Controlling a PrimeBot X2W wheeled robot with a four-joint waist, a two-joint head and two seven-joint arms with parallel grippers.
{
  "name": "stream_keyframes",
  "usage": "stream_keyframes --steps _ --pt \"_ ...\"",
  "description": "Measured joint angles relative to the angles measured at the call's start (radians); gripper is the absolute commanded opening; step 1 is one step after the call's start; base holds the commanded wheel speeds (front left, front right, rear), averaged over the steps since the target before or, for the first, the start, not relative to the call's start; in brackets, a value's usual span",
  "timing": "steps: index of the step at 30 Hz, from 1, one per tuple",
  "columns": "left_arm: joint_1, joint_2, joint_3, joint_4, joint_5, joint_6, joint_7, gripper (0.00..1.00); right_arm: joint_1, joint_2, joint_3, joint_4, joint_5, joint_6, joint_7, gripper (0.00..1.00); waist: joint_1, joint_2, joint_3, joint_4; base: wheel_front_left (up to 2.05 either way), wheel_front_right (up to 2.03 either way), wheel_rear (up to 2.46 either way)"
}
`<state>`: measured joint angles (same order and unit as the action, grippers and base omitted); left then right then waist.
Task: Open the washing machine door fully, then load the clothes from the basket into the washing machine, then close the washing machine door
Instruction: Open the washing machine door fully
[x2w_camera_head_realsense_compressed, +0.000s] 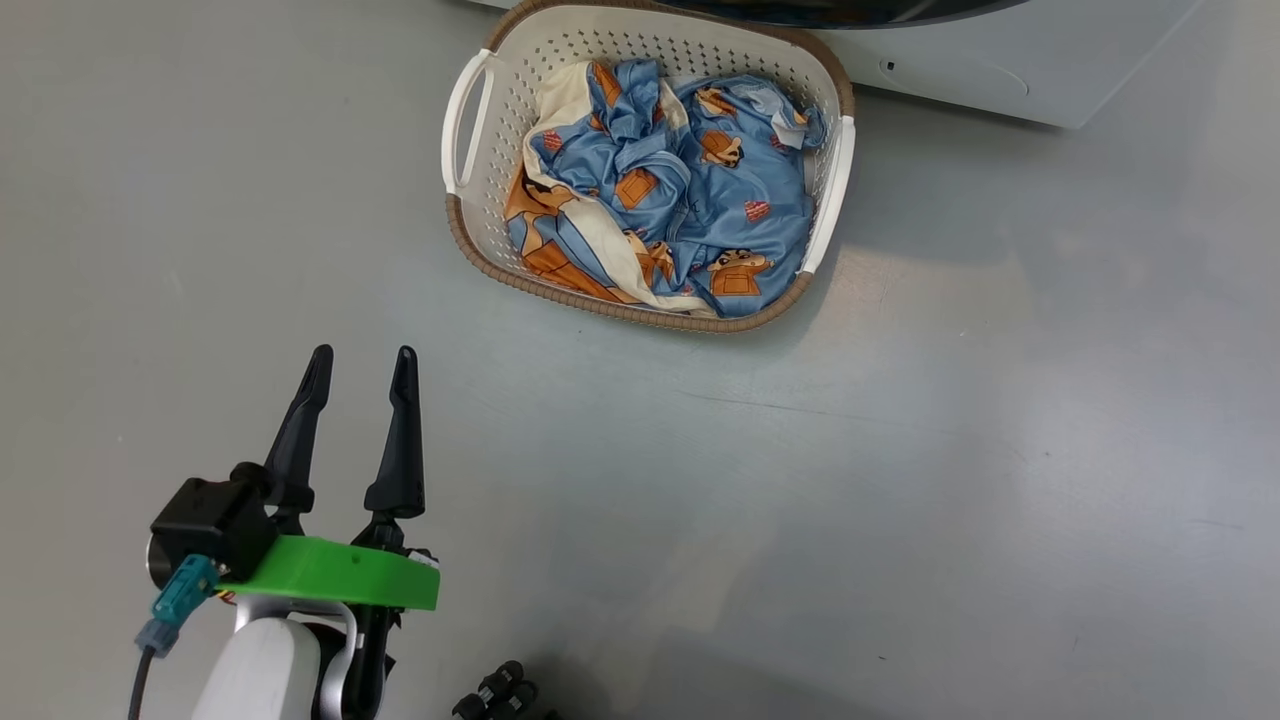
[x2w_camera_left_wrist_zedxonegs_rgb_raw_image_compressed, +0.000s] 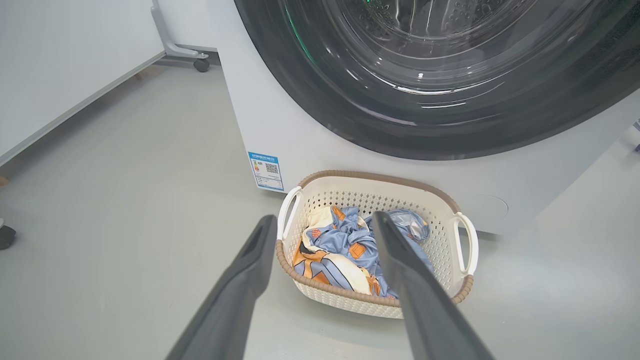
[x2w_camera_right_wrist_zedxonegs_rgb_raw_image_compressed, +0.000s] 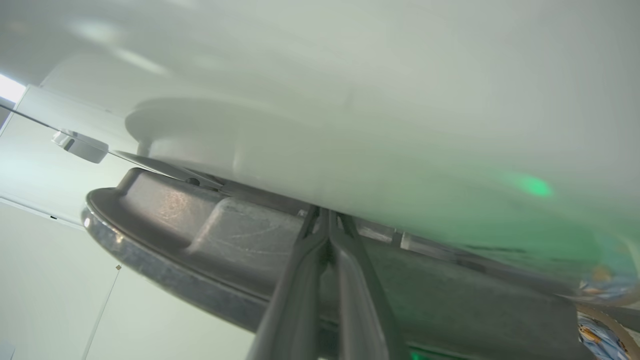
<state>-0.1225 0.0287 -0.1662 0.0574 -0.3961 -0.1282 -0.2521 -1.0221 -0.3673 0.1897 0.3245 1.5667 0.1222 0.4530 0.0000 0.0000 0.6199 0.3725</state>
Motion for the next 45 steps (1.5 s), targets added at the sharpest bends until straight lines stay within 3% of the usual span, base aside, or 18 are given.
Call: stream_keyframes --steps 22,45 --pt "-0.001 0.0 0.019 -0.002 0.0 0.0 0.0 1.0 -0.001 0.002 0.025 0.002 0.018 -0.001 0.048 0.0 0.0 0.0 -0.003 -0.004 0.0 0.0 0.0" --pt "-0.005 0.0 0.002 0.016 -0.011 0.0 0.0 1.0 0.057 0.097 0.132 0.006 0.025 0.0 0.121 0.0 0.0 0.0 -0.072 -0.079 0.0 0.0 0.0"
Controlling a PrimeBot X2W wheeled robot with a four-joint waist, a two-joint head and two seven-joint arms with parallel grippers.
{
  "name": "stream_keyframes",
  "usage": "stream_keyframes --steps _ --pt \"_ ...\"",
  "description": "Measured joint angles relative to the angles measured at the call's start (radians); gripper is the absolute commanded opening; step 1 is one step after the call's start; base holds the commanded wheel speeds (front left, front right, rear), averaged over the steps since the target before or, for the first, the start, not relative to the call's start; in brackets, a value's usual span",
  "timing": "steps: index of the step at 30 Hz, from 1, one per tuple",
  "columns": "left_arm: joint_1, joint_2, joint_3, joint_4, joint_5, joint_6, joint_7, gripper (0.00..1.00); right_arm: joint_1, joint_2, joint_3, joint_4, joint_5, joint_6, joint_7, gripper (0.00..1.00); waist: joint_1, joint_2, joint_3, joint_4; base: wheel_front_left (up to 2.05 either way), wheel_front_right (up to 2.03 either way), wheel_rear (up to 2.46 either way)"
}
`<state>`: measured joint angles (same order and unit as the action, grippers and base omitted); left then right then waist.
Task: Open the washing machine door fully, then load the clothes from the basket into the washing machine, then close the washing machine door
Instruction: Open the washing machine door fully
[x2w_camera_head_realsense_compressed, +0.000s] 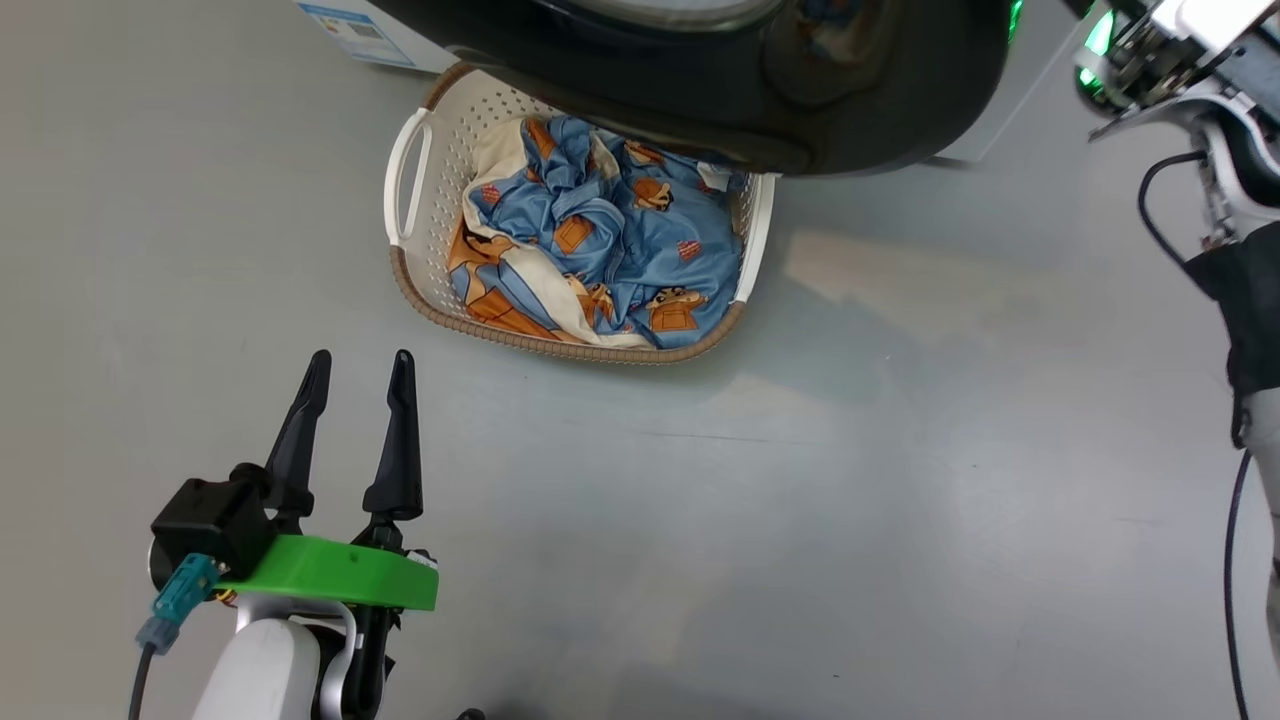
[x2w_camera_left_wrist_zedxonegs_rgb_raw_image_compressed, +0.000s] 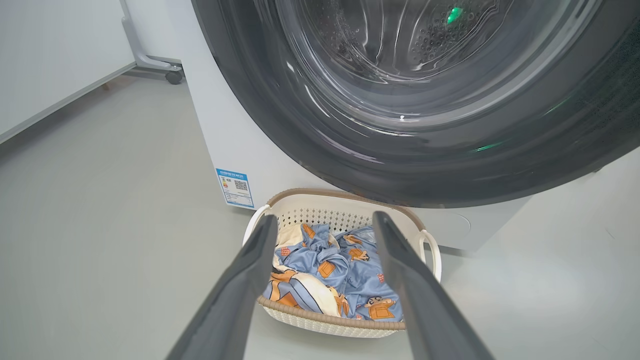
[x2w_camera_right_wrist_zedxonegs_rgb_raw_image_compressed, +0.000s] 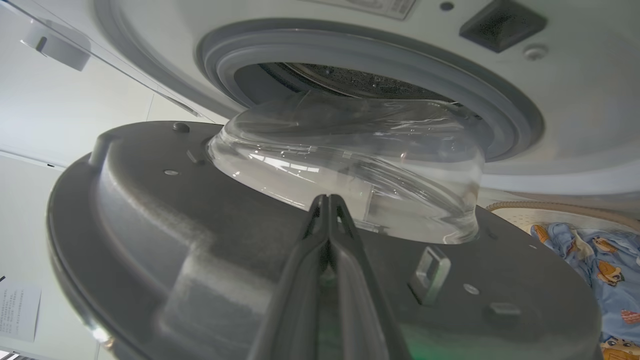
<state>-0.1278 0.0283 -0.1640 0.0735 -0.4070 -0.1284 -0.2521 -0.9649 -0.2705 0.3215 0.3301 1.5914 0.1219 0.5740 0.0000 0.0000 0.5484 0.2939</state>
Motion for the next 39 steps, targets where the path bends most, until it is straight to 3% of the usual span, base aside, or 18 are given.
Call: stream_keyframes --steps 26,39 --pt "0.005 0.0 -0.03 0.058 -0.07 0.0 0.0 1.0 0.261 0.123 0.089 -0.001 0.019 0.0 0.028 0.0 0.0 0.0 -0.189 -0.032 0.0 0.0 0.0" --pt "0.053 0.002 -0.061 0.08 -0.09 0.0 0.0 1.0 0.398 0.158 0.144 -0.012 0.024 0.0 0.045 0.0 -0.0001 0.0 -0.302 0.006 0.0 0.0 0.0"
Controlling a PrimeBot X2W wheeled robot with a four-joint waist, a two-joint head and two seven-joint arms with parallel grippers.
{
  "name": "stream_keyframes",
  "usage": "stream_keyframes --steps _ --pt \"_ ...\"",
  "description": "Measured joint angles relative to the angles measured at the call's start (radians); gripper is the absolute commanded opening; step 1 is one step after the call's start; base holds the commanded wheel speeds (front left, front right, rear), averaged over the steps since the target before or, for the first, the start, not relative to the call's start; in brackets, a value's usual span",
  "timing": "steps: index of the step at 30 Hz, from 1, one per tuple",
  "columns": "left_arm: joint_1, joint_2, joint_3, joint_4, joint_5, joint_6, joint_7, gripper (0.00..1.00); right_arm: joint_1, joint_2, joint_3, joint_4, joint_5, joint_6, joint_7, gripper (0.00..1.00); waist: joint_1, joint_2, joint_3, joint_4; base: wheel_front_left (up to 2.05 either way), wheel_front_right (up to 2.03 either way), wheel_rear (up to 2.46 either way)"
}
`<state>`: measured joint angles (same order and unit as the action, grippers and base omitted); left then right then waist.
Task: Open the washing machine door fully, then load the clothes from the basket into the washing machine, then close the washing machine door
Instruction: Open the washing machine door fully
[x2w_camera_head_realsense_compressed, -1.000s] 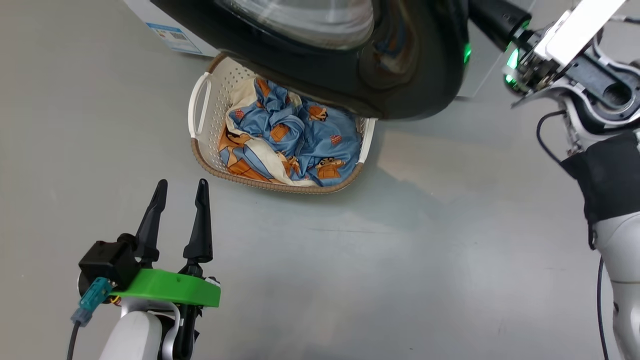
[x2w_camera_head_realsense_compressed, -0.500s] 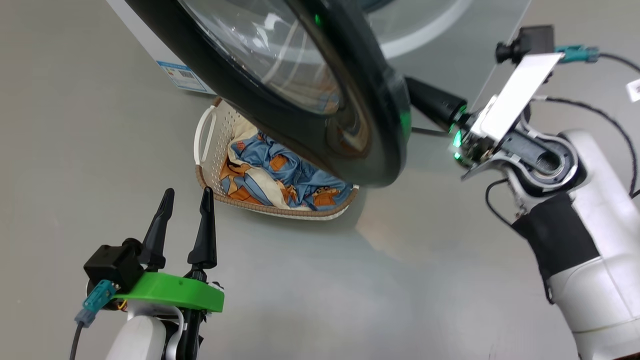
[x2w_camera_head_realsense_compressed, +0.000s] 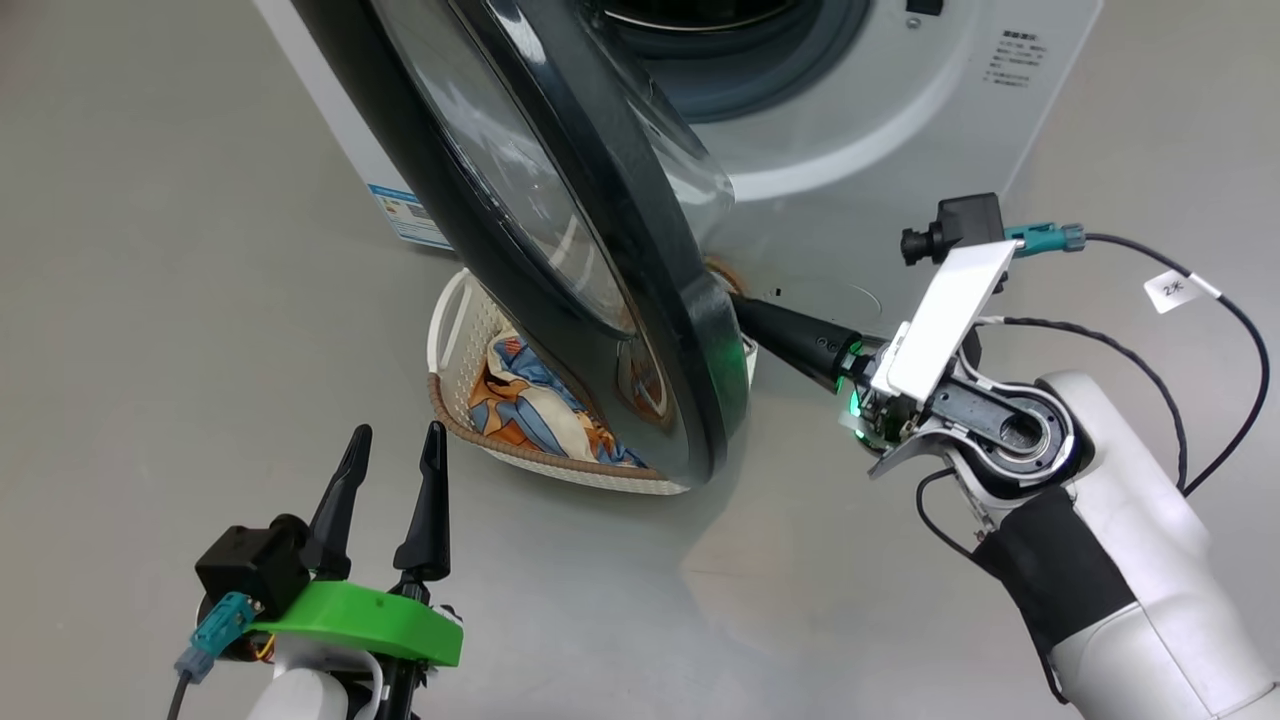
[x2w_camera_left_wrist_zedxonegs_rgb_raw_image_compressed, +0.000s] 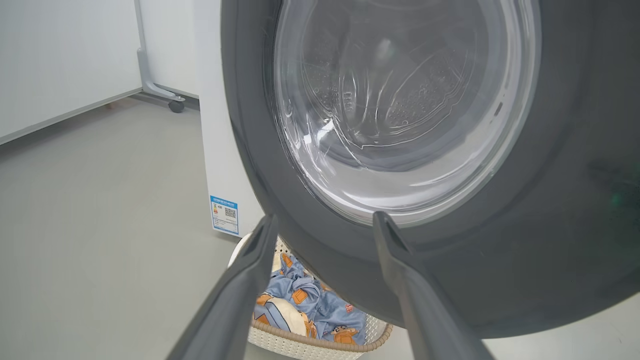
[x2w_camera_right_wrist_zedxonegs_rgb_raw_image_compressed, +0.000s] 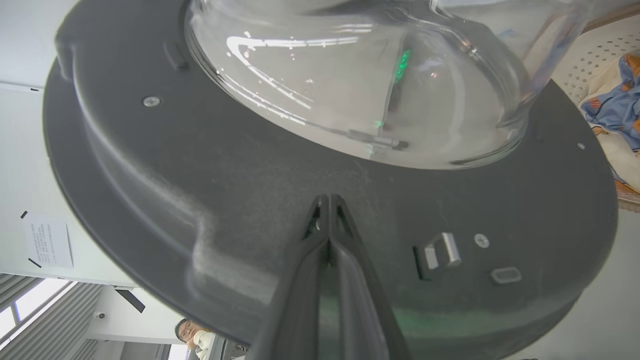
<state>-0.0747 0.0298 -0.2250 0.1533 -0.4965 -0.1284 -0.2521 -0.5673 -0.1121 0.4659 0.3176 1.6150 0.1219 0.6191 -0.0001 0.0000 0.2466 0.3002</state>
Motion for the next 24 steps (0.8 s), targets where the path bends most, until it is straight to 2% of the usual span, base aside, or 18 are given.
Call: stream_keyframes --steps 24 --pt "0.046 0.003 -0.006 0.0 -0.024 0.0 0.0 1.0 0.047 0.032 0.062 -0.021 0.002 0.0 -0.009 0.0 0.0 0.0 -0.087 0.132 0.0 0.0 0.0"
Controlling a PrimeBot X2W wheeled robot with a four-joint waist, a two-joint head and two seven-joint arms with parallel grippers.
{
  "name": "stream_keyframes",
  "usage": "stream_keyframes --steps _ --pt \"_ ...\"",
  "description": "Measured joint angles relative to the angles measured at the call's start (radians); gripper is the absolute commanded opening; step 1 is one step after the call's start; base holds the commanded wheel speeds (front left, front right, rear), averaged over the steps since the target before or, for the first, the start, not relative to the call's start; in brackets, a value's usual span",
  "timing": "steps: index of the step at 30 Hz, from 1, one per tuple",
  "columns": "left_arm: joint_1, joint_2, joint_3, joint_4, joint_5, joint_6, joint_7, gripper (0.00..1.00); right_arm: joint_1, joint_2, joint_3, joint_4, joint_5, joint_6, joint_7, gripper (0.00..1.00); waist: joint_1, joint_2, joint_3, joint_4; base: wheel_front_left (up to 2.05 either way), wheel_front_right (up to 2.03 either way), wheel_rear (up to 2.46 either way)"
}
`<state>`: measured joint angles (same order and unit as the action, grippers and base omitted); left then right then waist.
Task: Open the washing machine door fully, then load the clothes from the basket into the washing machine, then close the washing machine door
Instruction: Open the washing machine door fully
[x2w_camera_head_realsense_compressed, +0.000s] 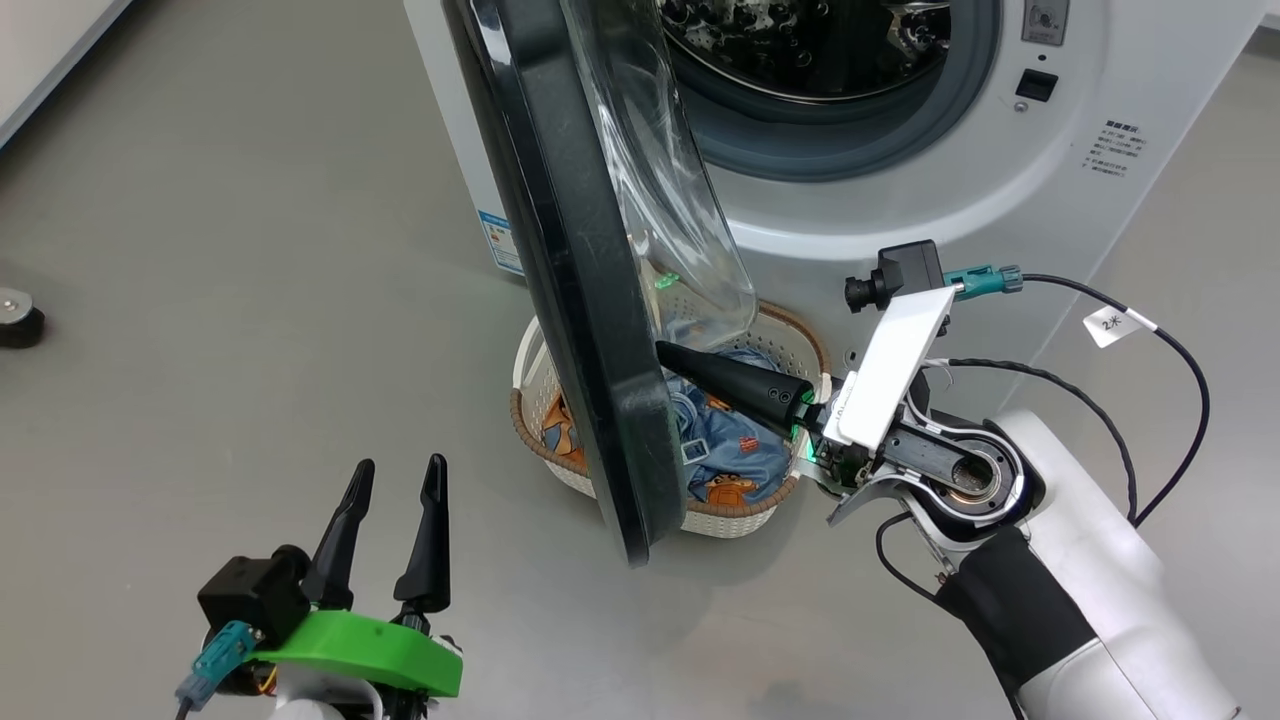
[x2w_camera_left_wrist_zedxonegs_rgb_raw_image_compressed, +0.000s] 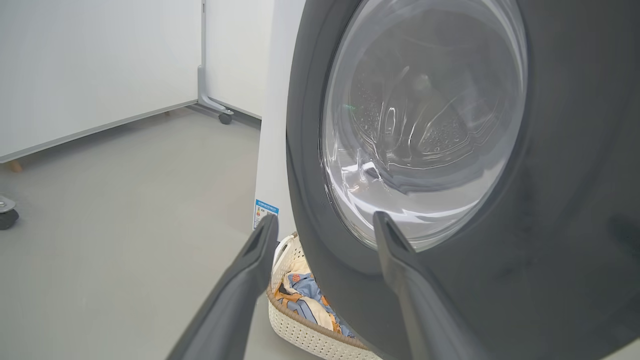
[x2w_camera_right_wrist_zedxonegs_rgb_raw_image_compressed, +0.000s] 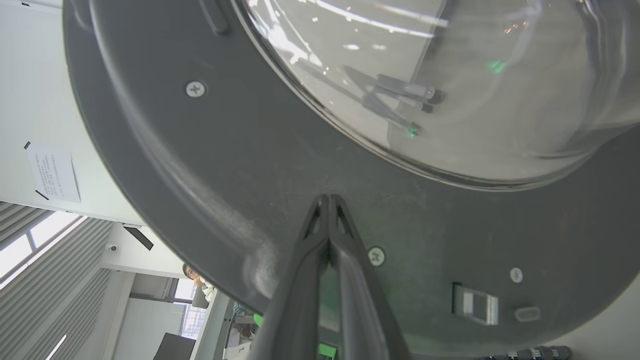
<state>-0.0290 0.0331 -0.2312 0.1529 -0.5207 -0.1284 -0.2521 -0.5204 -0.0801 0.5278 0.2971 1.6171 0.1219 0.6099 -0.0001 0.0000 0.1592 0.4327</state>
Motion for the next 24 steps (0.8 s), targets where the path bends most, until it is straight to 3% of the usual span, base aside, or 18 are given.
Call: stream_keyframes --steps 24 --pt "0.029 0.001 0.0 -0.003 0.0 0.0 0.0 1.0 0.022 0.007 0.064 0.004 0.021 0.0 -0.035 0.0 0.0 0.0 -0.04 0.038 0.0 0.0 0.0"
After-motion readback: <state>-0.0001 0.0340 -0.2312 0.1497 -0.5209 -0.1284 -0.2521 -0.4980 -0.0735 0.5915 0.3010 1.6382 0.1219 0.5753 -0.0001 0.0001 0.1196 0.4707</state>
